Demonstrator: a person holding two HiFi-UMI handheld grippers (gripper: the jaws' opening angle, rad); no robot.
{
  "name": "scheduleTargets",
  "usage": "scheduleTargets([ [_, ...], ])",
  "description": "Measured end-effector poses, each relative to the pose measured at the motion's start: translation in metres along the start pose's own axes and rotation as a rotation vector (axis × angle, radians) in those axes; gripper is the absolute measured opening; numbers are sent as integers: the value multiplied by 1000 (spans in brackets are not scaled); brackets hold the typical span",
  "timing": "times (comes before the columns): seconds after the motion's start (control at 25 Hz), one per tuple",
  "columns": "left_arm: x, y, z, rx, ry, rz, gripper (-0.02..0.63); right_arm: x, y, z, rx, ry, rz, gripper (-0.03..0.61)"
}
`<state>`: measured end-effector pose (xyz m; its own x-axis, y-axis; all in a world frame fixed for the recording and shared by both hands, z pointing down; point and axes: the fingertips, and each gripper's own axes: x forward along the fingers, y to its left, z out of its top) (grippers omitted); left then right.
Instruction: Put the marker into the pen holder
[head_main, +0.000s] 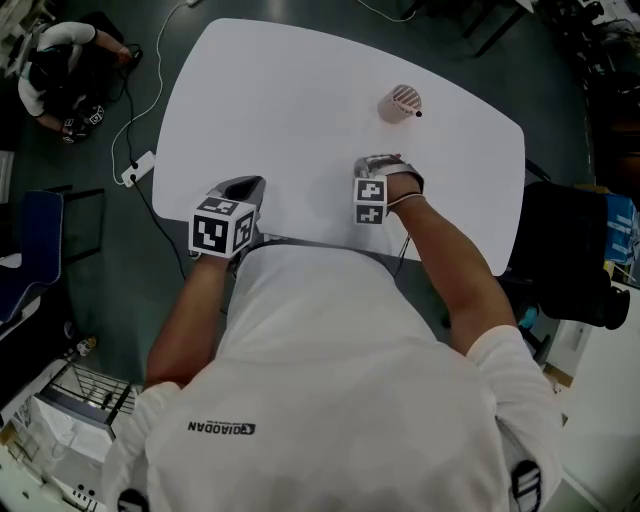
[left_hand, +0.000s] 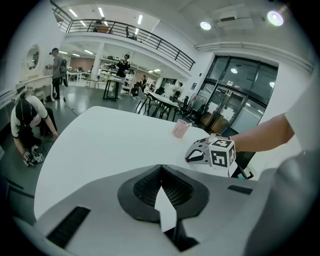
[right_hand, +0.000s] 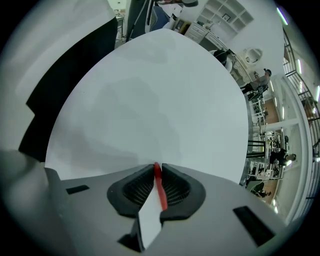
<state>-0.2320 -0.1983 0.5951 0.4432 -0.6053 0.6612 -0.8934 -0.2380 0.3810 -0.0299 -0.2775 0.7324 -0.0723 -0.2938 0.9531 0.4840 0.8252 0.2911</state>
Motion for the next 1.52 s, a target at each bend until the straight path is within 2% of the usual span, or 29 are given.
scheduleTargets([
  [0.2, 1, -7, 1, 16, 1, -17, 26, 1, -1, -1, 50, -11, -15, 66],
  [0.32, 0, -8, 1, 22, 5, -23, 26, -4, -2, -1, 151, -27, -21, 64],
  [0.44, 1, -4, 2, 22, 8, -23, 26, -20, -9, 4, 283, -97, -56, 64],
  [0.56, 4, -3, 4, 23, 12, -23, 26, -47, -26, 4, 500, -215, -106, 64],
  [0.84, 18, -22, 19, 55, 11, -52, 26, -114, -77, -31, 1130, -579, -186, 64],
  [0.96, 25, -31, 23, 66, 14, -53, 26, -136, -96, -52, 1312, -719, -196, 64],
  [1.16, 35, -50, 31, 61, 4, -44, 26, -179, -135, -95, 1419, -878, -273, 64],
  [1.32, 38, -60, 30, 44, 3, -28, 26, -197, -171, -133, 1479, -955, -359, 64],
  [1.52, 38, -68, 24, 18, 12, -1, 26, -203, -214, -180, 1607, -1041, -440, 64],
])
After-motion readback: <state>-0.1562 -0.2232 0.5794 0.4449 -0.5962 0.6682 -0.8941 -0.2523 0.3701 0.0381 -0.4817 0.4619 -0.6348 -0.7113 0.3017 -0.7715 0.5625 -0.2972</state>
